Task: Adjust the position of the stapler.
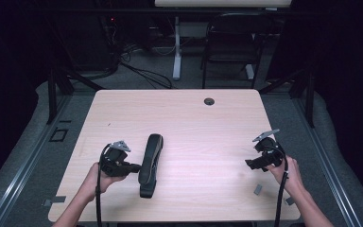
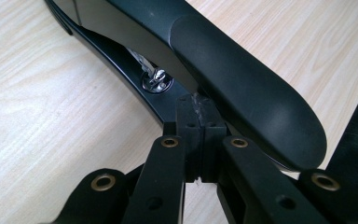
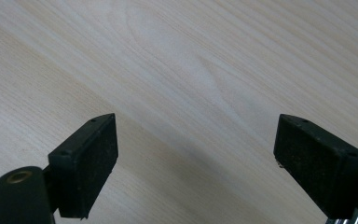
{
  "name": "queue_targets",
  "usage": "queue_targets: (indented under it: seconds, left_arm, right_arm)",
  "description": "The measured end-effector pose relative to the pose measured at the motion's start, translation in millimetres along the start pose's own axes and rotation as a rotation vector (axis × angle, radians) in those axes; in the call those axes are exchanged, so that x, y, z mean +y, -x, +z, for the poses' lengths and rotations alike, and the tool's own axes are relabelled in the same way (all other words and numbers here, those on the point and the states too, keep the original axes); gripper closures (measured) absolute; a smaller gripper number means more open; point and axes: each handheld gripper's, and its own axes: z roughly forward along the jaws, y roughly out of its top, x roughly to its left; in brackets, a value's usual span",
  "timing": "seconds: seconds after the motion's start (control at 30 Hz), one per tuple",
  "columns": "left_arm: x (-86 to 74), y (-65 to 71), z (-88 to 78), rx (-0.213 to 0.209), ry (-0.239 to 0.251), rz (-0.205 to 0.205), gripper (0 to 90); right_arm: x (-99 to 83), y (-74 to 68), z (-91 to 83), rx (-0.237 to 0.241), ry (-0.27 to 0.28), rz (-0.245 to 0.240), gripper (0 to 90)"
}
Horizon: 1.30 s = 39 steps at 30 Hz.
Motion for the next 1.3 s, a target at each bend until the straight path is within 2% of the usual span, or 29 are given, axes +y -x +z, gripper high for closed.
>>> queue_targets:
  seconds: [0.43,0.83,1.07,1.3]
  left_arm:
    - [4.1,10.3,7.4,-0.021,-0.014,0.025,90.0]
    - [9.9,20.8,17.6,-0.046,0.003,0.049,90.0]
    - [15.2,28.6,26.4,-0.043,0.003,0.076,89.9]
    - [19.2,32.2,31.8,-0.044,0.016,0.082,89.9]
  right_arm:
    - [-0.2,0.3,0.8,0.005,-0.007,0.005,13.3]
    - [0.1,-1.1,-0.3,0.007,-0.003,0.006,13.8]
    - [0.3,-1.6,0.8,0.008,-0.002,0.011,14.1]
    - [0.8,-1.1,1.7,0.009,-0.01,0.004,14.0]
